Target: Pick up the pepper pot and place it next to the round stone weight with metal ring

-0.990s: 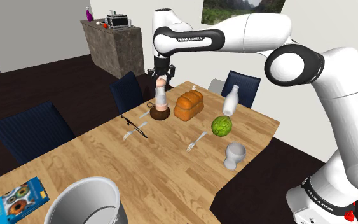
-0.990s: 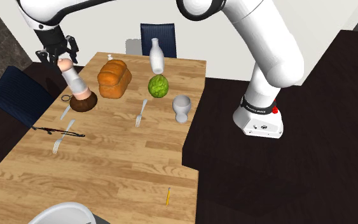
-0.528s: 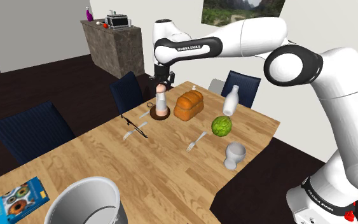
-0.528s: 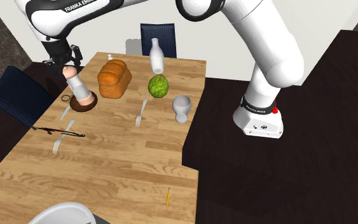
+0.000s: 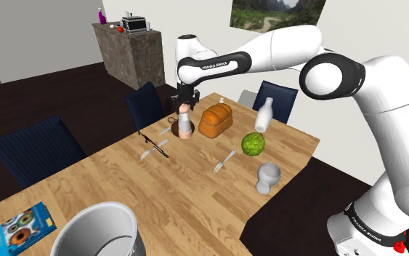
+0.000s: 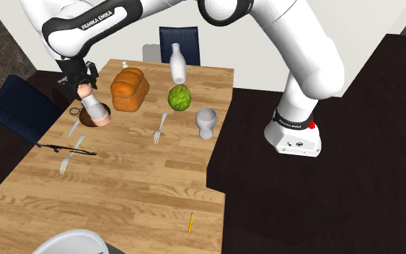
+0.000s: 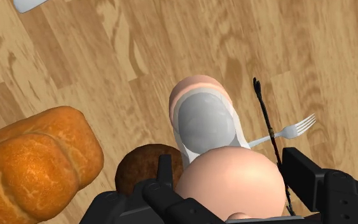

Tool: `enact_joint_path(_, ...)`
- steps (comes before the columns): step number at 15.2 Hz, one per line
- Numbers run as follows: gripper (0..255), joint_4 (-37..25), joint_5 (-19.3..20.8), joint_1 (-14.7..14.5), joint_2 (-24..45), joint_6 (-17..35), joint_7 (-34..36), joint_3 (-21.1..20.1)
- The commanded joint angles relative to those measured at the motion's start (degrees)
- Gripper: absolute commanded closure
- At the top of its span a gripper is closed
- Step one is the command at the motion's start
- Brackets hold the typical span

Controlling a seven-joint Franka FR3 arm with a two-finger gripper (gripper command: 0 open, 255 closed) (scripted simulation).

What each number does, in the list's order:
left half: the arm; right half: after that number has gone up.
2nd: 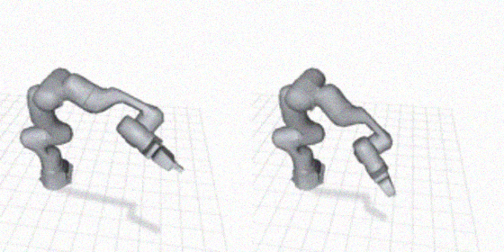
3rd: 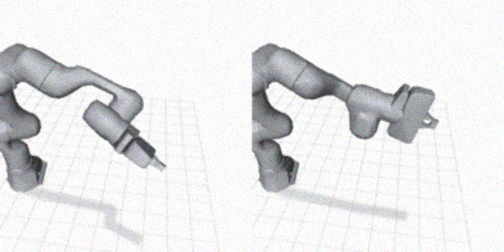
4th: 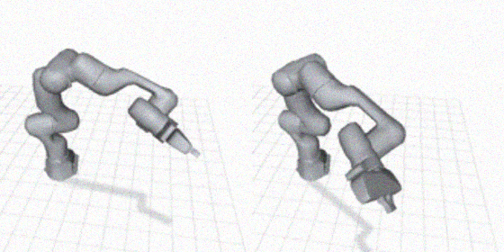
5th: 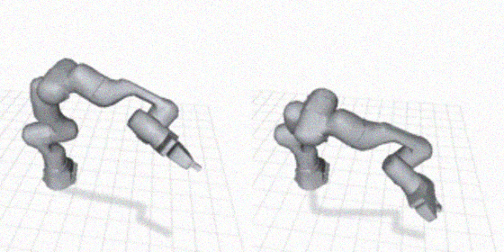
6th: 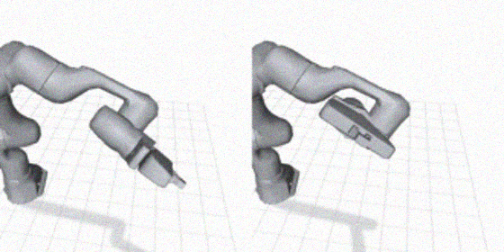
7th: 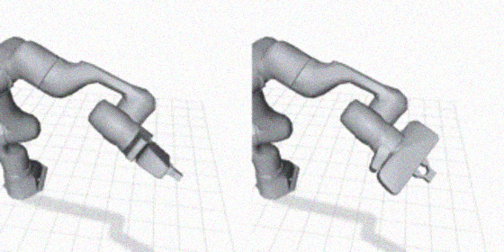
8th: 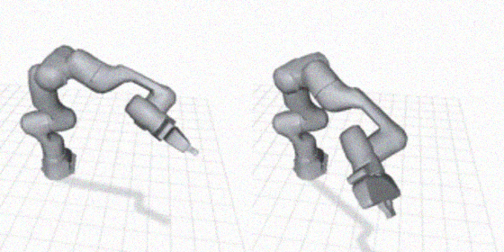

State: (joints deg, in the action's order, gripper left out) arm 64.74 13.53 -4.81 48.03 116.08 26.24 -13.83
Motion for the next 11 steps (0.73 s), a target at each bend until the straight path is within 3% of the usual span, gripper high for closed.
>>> enact_joint_path(1, 255, 0.07, 0.17, -0.08, 0.96, 1.07, 0.11, 0.14)
enact_joint_path(11, 255, 1.8, 0.89, -0.21, 4.43, 6.24, 0.7, 0.73)
